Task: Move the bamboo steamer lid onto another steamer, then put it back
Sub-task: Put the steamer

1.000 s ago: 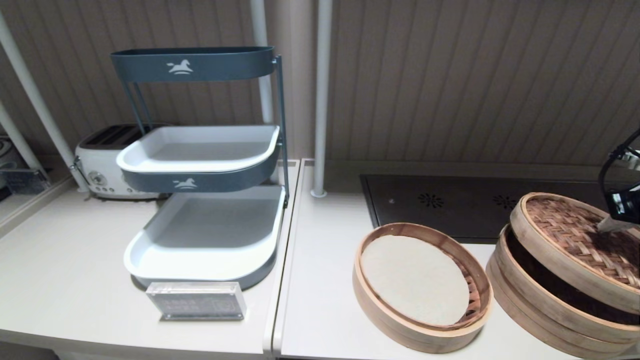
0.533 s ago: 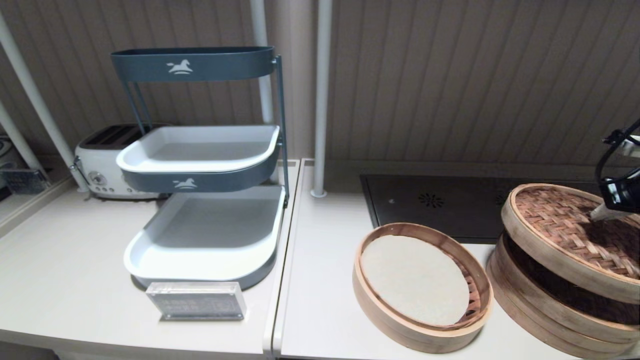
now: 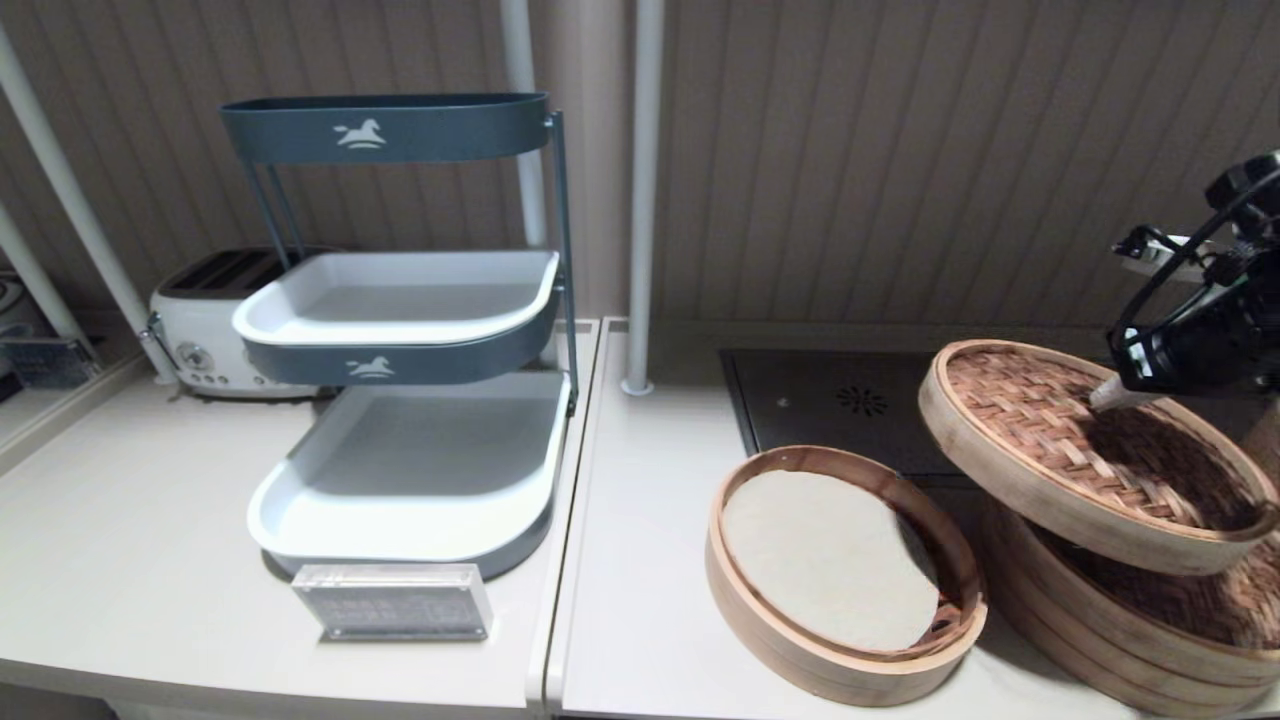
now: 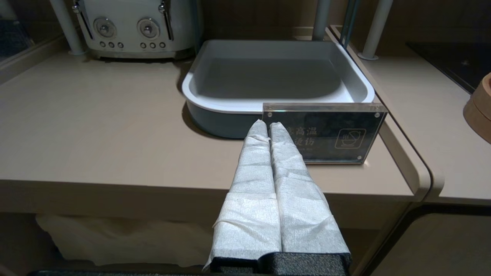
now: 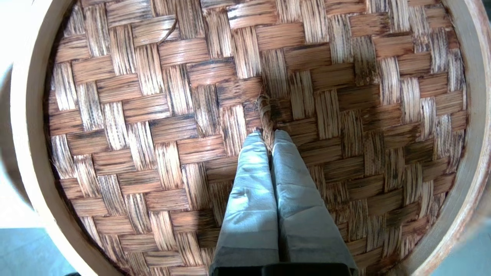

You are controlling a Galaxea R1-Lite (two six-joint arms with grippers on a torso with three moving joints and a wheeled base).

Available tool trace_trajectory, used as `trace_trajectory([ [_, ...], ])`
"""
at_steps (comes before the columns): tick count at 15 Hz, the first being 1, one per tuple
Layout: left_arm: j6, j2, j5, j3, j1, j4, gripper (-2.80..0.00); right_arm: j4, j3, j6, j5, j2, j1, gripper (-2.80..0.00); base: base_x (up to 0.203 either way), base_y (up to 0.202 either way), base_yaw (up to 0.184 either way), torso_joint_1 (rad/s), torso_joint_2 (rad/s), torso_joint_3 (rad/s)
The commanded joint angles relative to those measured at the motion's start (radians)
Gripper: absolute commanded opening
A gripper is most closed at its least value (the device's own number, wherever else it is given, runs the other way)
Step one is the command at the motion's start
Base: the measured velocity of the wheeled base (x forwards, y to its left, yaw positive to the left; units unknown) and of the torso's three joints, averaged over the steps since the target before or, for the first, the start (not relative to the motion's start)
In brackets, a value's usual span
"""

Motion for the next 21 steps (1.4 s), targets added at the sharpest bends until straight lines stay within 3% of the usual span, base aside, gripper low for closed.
trace_trajectory([
  [1, 0.000, -0.002, 0.000, 0.028, 0.000, 0.000, -2.80, 0.004, -0.005, 0.015, -0.006, -0.002, 0.067, -2.80, 0.000, 0.000, 0.000, 0.000, 0.00, 0.000],
  [7, 0.000, -0.002, 0.000, 0.028, 0.000, 0.000, -2.80, 0.002, -0.020, 0.077, -0.091, 0.013, 0.295, -2.80, 0.000, 0.000, 0.000, 0.000, 0.00, 0.000],
  [12, 0.000, -0.002, 0.000, 0.028, 0.000, 0.000, -2.80, 0.001, -0.055, 0.111, -0.155, 0.084, 0.431, -2.80, 0.000, 0.000, 0.000, 0.000, 0.00, 0.000],
  [21, 0.000, -0.002, 0.000, 0.028, 0.000, 0.000, -2.80, -0.006, -0.070, 0.147, -0.214, 0.200, 0.512, -2.80, 0.000, 0.000, 0.000, 0.000, 0.00, 0.000],
])
